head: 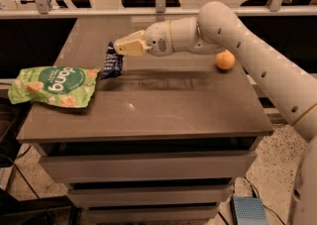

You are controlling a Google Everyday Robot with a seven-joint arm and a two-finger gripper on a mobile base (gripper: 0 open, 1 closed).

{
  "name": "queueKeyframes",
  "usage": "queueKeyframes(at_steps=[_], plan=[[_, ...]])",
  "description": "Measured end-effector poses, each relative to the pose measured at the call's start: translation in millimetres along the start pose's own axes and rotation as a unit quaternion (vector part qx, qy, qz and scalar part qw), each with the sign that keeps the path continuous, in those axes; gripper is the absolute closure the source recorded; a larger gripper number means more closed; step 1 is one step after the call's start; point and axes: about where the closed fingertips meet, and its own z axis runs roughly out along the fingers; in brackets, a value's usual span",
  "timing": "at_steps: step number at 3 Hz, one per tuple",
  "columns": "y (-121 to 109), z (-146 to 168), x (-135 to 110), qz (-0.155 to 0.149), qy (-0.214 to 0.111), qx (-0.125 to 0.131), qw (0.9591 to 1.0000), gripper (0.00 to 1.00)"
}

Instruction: Move rxbar blueberry near green rice chip bag

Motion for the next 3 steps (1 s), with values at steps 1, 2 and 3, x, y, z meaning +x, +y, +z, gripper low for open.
queueKeyframes(at_steps=[1,2,3], plan=[[8.4,13.8,3.6,0.003,-0.007,-0.025,0.9997,1.0],[14.3,24.9,12.3,0.011,-0.007,-0.049,0.9987,1.0],[19.1,32.1,16.6,0.005,-0.005,-0.071,0.9975,0.83]])
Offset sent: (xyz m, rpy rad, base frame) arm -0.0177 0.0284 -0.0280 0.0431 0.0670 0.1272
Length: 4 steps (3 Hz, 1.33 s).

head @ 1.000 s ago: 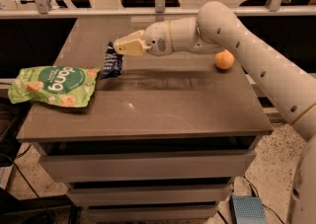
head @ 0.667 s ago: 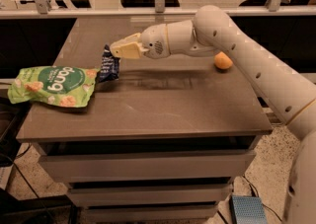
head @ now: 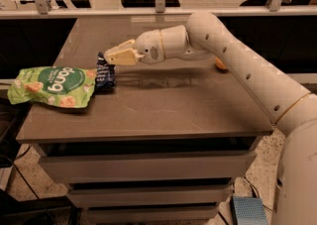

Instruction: Move rxbar blueberry near green rice chip bag

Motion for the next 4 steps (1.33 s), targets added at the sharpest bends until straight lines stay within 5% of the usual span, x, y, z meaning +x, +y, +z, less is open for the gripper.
queueKeyframes(at_steps=[3,4], plan=[[6.3,6.9,3.3,-0.011,0.001,-0.034,0.9993,0.13],[7.2,6.5,2.8,-0.014,0.002,-0.038,0.9992,0.0]])
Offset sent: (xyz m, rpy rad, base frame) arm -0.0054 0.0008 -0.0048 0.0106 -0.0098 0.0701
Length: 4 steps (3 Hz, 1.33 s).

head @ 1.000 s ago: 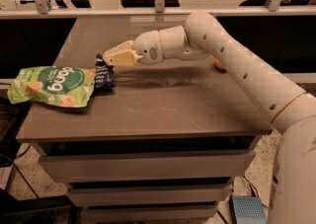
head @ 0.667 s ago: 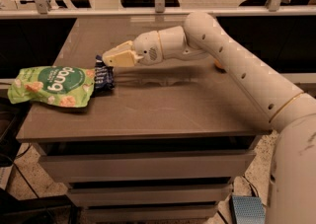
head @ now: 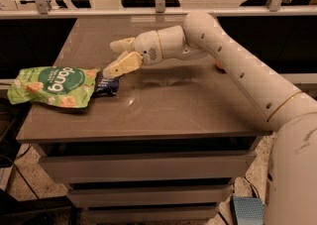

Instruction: Move rxbar blueberry near green rice chip bag

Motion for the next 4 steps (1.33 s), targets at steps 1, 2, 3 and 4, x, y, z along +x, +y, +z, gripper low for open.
queueKeyframes(at_steps=[1,2,3,4], plan=[[-12.1,-13.4,-5.0,-0.016,-0.003,0.029,0.9995,0.0],[-38.7,-50.8,-16.8,-0.049,-0.012,0.097,0.994,0.0],[-70.2,-95.5,-36.8,-0.089,-0.032,0.179,0.9792,0.0],[-70.2,-95.3,-36.8,-0.089,-0.032,0.179,0.9793,0.0]])
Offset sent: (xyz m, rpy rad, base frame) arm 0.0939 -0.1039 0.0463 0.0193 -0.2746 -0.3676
